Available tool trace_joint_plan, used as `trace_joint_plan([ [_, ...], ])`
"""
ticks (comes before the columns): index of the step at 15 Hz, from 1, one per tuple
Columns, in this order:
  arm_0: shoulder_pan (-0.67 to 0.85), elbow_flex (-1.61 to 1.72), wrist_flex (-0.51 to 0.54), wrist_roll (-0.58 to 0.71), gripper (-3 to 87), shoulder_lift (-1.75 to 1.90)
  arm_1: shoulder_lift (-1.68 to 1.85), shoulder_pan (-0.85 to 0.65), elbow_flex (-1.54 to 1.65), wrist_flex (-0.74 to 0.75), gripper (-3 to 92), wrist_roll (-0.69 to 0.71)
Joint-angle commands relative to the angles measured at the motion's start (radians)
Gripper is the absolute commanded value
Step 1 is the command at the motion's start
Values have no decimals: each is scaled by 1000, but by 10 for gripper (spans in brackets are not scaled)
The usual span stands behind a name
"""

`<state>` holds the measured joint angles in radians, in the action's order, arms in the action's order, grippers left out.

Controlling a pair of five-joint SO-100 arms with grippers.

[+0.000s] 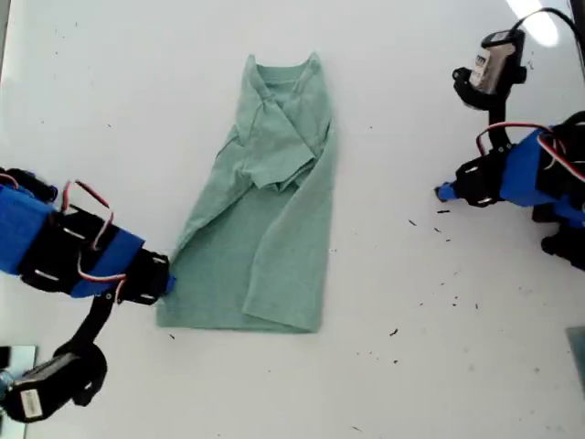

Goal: Fold t shirt

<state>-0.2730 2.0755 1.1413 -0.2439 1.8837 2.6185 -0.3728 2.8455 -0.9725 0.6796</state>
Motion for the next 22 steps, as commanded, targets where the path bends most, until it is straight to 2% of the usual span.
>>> trace_joint_plan([
  [1,74,-175,233,-8,-2,187,8,6,9,23,29,-5],
  [2,101,-268,284,32,-2,181,12,6,12,23,29,-6],
  [5,114,-540,281,110,-2,-89,17,6,15,21,29,-9],
  [8,123,-1137,282,250,-2,-551,18,6,15,21,29,-9],
  [9,132,-1238,245,282,-2,-655,18,8,15,21,29,-11],
  [12,169,-1226,51,397,-1,-805,18,8,15,21,29,-14],
  [13,181,-1232,-11,453,160,-830,18,8,17,21,29,-15],
  [14,196,-1230,-28,480,233,-792,18,8,17,21,29,-17],
  [15,213,-1215,-3,500,249,-710,18,8,17,21,29,-18],
  [17,256,-1075,124,505,264,-469,18,8,17,21,29,-18],
  [18,276,-896,137,495,261,-288,18,6,17,21,29,-17],
  [20,313,-219,-72,434,204,273,18,6,17,21,29,-17],
  [22,353,321,-84,325,126,723,18,5,17,21,29,-18],
])
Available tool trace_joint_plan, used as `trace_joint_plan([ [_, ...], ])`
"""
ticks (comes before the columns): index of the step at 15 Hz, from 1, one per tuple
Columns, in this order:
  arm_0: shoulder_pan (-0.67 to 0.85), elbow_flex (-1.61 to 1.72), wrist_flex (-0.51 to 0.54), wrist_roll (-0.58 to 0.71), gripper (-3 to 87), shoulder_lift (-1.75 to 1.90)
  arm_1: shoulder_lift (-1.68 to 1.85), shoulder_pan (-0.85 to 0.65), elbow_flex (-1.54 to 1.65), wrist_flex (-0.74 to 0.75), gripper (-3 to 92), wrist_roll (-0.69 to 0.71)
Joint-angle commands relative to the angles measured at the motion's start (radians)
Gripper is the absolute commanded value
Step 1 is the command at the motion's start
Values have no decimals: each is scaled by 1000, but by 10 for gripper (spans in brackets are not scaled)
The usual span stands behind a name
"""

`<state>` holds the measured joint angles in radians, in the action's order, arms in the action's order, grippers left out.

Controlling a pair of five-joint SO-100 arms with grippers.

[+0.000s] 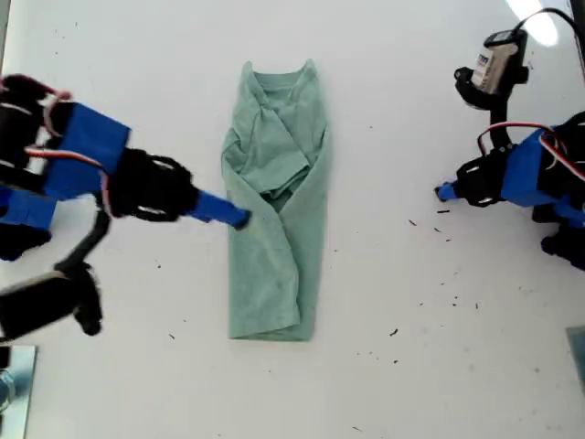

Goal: Fold t shirt

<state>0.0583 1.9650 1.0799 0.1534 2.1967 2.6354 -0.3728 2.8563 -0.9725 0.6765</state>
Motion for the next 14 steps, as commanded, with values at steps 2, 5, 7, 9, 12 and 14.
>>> trace_joint_plan([
  [2,-38,802,-18,-236,63,733,2,3,6,21,29,-14],
  [5,-92,957,-103,-344,-2,746,2,3,9,25,29,-15],
  [7,-69,825,-78,-327,-2,581,-17,38,-57,-21,29,-28],
  [9,-97,396,176,-318,-2,261,-137,192,-503,-388,29,-149],
  [12,-196,-238,337,-219,242,-89,-285,396,-1088,-495,147,-204],
  [14,-227,-459,348,-155,271,-284,-472,483,-1356,-491,264,-204],
])
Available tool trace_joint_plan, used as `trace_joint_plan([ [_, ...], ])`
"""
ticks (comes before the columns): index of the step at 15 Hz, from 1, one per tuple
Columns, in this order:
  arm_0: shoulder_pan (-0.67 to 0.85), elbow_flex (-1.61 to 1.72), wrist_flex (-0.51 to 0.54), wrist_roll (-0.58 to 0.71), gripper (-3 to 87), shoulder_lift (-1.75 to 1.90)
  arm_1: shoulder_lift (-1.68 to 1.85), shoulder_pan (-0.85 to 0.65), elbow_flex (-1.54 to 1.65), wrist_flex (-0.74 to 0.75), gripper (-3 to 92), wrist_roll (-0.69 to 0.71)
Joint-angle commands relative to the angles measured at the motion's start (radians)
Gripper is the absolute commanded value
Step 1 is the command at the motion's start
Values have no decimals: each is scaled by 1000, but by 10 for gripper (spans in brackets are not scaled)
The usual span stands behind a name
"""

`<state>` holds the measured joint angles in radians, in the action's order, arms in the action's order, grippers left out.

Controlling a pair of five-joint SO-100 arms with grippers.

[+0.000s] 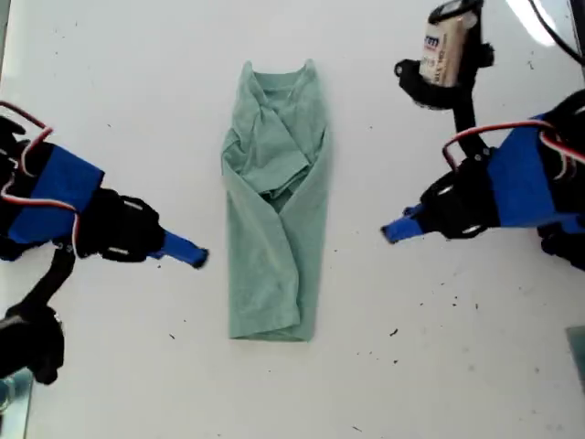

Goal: Fold t shirt

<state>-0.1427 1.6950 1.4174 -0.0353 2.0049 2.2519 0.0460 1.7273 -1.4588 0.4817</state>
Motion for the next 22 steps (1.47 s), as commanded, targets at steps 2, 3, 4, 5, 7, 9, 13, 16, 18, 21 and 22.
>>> trace_joint_plan([
  [2,-28,-250,11,44,284,-207,-357,112,-512,-32,314,-8],
  [3,-17,-247,9,43,289,-236,-479,124,-624,-49,316,-23],
  [4,-3,-232,5,49,292,-259,-574,130,-698,-58,310,-51],
  [5,12,-218,-15,63,282,-285,-634,132,-712,-35,310,-89],
  [7,31,-209,-87,89,283,-377,-746,132,-703,15,307,-155],
  [9,38,-213,-143,97,287,-463,-842,135,-713,49,303,-207],
  [13,0,-238,-235,92,253,-646,-1042,179,-759,123,283,-314],
  [16,-61,-253,-287,84,120,-729,-1169,215,-785,189,265,-341],
  [18,-74,-328,-295,109,87,-839,-1226,225,-788,222,224,-356],
  [21,-78,-597,-218,155,-2,-1015,-1267,230,-798,239,40,-365],
  [22,-78,-692,-189,169,-2,-1062,-1262,230,-804,241,15,-356],
])
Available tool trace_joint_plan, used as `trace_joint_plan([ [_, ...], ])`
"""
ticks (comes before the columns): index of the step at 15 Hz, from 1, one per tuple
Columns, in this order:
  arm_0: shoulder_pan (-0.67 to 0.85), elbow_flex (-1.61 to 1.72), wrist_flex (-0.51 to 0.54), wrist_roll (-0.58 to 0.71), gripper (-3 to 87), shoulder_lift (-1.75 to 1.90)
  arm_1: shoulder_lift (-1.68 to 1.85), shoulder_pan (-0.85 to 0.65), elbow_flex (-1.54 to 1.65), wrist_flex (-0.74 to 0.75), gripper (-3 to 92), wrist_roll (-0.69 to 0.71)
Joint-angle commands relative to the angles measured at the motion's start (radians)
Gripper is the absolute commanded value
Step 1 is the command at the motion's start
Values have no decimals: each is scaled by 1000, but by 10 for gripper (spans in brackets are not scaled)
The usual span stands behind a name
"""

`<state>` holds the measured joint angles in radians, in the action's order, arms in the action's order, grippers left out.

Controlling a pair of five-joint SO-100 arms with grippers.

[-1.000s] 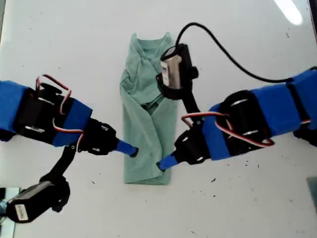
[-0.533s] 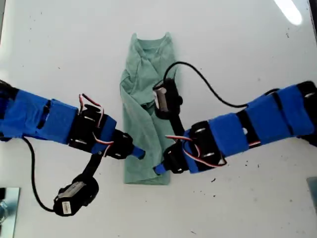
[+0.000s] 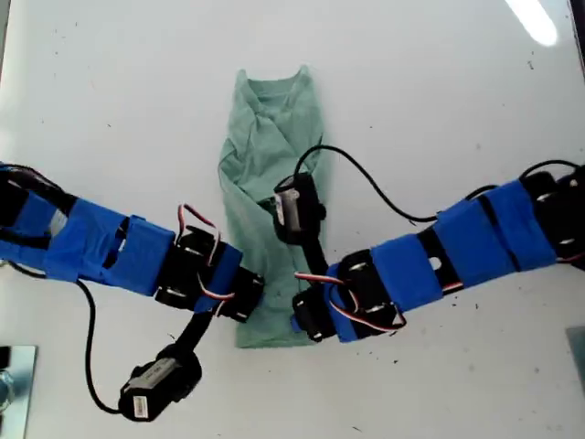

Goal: Fold t shirt

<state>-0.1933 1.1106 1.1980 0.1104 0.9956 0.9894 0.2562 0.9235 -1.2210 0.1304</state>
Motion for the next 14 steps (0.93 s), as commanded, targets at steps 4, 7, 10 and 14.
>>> trace_joint_plan([
  [4,-12,-150,32,38,-2,-31,100,20,-14,-6,16,75],
  [7,-12,-166,32,97,-2,61,265,49,-14,-14,17,155],
  [10,-64,-163,54,77,-2,238,411,94,3,-23,18,206],
  [14,-74,-137,72,78,-2,371,486,38,64,17,18,250],
])
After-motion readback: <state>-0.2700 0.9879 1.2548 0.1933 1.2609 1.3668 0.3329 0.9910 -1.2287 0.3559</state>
